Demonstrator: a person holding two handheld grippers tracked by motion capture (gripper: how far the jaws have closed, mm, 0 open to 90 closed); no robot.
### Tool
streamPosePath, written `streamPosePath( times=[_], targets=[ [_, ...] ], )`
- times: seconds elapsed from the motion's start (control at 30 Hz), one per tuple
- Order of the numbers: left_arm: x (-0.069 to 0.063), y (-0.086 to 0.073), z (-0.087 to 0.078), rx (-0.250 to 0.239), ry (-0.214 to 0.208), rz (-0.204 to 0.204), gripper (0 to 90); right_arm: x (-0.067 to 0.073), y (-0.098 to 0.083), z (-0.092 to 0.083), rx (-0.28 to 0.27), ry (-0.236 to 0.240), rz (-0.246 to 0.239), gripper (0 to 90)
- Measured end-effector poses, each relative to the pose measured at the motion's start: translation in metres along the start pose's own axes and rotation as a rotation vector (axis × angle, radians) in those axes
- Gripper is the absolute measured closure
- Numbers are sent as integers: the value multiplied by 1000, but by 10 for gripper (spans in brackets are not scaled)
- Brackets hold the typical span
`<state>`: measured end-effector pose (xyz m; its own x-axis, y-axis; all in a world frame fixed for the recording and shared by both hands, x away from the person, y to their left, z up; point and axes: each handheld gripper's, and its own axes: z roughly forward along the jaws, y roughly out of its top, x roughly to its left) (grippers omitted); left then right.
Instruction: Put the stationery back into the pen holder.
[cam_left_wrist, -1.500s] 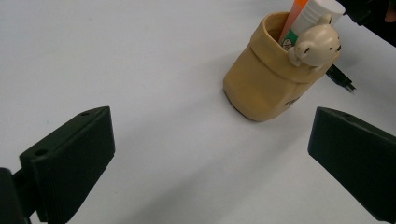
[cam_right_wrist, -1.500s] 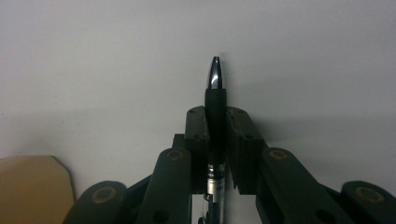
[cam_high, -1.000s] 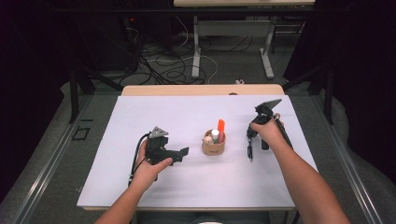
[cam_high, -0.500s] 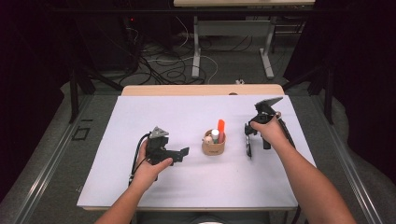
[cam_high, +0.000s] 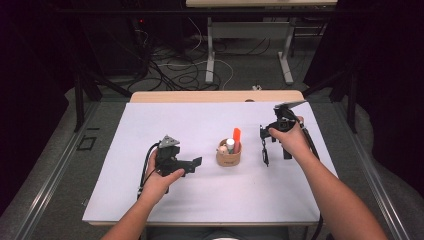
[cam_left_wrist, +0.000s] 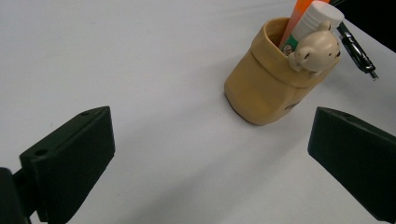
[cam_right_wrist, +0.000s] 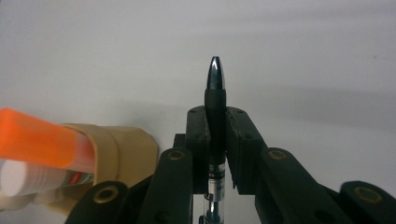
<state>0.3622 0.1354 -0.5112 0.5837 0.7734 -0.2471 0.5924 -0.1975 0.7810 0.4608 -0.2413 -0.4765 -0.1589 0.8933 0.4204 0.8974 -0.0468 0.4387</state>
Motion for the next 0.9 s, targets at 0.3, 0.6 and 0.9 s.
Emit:
streamPosePath(
  times=[0.3,0.6,0.9],
  targets=[
    [-1,2,0,-18,-30,-4,5,19,-5,-24,-111,79,-76,806],
    [-10,9,-9,-37,-67,2,21,42,-18,-47,-217,152,-172,806],
    [-20,16,-17,-72,-97,-1,56,75,-40,-70,-351,214,-302,806]
  ],
)
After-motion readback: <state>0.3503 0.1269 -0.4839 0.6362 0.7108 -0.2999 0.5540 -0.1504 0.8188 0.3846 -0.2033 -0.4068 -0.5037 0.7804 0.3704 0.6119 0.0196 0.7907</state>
